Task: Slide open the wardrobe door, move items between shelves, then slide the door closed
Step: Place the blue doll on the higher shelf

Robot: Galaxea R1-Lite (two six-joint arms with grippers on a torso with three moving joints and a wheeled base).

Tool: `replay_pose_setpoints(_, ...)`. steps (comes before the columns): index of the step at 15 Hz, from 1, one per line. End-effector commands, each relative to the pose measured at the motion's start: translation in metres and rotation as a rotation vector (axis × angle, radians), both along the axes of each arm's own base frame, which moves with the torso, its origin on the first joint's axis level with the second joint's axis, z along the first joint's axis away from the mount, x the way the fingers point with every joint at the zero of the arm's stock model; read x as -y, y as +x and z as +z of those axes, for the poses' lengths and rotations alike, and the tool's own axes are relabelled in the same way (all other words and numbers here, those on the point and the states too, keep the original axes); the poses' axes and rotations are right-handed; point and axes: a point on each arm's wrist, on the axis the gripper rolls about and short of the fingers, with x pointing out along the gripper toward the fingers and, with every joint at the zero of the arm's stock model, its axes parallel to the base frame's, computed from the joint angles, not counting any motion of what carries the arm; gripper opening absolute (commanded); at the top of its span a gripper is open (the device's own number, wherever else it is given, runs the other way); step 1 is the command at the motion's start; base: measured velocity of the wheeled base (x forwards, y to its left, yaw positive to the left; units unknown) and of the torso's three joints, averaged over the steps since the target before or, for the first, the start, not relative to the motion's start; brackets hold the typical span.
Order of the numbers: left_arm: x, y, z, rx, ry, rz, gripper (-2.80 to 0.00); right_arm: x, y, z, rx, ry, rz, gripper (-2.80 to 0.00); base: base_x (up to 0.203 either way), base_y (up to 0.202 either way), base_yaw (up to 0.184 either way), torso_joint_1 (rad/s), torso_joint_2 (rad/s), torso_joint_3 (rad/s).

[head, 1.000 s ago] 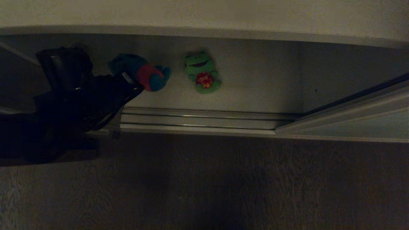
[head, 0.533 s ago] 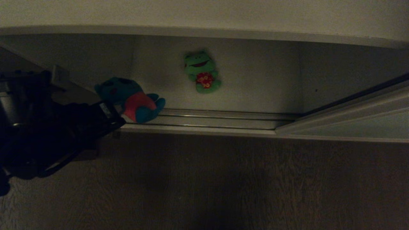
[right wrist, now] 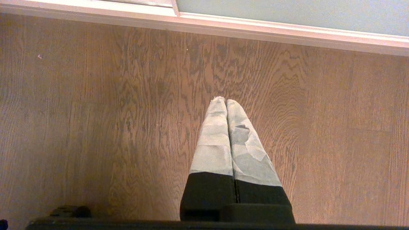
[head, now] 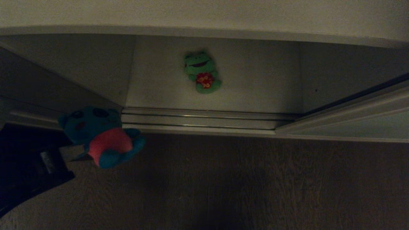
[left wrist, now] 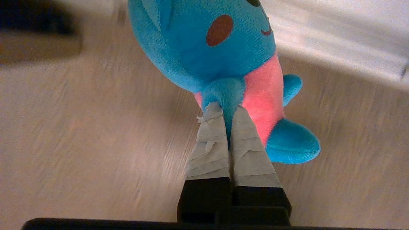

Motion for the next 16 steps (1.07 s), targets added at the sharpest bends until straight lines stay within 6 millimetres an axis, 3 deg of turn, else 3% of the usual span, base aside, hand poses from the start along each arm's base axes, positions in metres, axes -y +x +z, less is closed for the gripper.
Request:
replay_pose_setpoints(1,-0.013,-0.04,-0.002,-0.002,0.007,-0.005,-2.8,0.0,0.0,0.0,0.004,0.0,0.0,-2.8,0.0,0.0,0.0,0.0,0.0,0.0)
replay_pose_setpoints(4,-0.026,-0.07,-0.008,-0.034,0.049,0.011,-2.8,0.0,0.0,0.0,0.003,0.0,0.0,-2.8,0.0,0.0,0.0,0.0,0.0,0.0)
replay_pose_setpoints(10,-0.032,-0.12,-0.02,0.116,0.183,0.015,-2.8,0.0,0.0,0.0,0.004,0.0,0.0,-2.8,0.0,0.0,0.0,0.0,0.0,0.0)
replay_pose_setpoints(13,-0.033,-0.146,-0.043,0.153,0.22,0.01,-2.8,0.0,0.0,0.0,0.004,0.0,0.0,-2.8,0.0,0.0,0.0,0.0,0.0,0.0)
replay_pose_setpoints(16,-0.033,-0.156,-0.076,0.163,0.257,0.014,-2.8,0.0,0.0,0.0,0.004,0.0,0.0,-2.8,0.0,0.0,0.0,0.0,0.0,0.0)
